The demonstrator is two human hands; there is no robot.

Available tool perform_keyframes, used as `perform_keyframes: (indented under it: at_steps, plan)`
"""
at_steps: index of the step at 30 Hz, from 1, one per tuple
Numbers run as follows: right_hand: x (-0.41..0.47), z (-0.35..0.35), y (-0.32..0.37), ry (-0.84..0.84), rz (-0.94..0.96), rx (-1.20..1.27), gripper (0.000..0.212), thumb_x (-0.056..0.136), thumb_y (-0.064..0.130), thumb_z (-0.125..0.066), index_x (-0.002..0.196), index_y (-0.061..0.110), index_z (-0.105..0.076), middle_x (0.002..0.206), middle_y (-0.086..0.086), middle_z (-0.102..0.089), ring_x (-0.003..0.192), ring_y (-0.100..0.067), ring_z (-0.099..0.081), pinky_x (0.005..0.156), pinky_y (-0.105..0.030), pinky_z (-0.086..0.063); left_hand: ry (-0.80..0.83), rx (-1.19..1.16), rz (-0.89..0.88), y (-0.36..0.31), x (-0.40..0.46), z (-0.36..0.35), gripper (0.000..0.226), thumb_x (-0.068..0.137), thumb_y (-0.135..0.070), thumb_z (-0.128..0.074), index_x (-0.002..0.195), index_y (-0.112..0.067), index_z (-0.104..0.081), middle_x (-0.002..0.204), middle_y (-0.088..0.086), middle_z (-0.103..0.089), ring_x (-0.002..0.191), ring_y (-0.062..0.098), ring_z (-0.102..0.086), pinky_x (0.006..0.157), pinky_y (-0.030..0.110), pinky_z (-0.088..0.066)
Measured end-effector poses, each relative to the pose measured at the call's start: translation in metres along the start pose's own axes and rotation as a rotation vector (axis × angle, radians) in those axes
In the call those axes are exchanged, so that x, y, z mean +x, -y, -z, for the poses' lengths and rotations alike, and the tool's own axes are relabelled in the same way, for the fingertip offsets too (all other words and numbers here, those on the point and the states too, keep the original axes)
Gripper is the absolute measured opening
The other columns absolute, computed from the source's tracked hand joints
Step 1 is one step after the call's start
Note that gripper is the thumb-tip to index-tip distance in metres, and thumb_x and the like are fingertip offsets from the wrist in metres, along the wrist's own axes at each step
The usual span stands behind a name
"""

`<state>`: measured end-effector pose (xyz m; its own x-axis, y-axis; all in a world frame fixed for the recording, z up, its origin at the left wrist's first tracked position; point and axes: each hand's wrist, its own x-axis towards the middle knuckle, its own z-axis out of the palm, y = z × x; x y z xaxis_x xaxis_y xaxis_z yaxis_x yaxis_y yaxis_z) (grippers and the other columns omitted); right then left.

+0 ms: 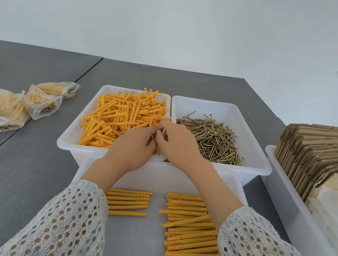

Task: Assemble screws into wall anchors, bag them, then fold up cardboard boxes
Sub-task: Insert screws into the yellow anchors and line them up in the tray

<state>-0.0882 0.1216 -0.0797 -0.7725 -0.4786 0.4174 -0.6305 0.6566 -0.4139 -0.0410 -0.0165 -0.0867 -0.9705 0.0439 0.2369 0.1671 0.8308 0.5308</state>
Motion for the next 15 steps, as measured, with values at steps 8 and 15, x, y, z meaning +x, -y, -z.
perform_keyframes:
  at_steps: [8,15]
  plan:
    - [-0.0009,0.0008,0.0009,0.016,0.01,-0.032,0.017,0.099,0.022,-0.046,0.094,0.009,-0.056,0.07,0.003,-0.051,0.067,-0.022,-0.049,0.059,-0.029,-0.03,0.023,-0.002,0.001,-0.0006,0.0001,0.0016,0.017,0.101,-0.021,-0.043,0.09,-0.028,-0.053,0.08,-0.004,-0.067,0.069,0.02,-0.061,0.066,0.046,-0.054]
    - [-0.0014,0.0003,0.0021,0.024,0.018,-0.057,0.017,0.099,0.021,-0.045,0.094,0.008,-0.056,0.071,0.002,-0.051,0.068,-0.021,-0.05,0.059,-0.029,-0.03,0.056,-0.016,0.021,-0.0014,0.0007,0.0031,0.018,0.102,-0.021,-0.042,0.093,-0.021,-0.057,0.084,-0.001,-0.067,0.074,0.023,-0.061,0.07,0.048,-0.054]
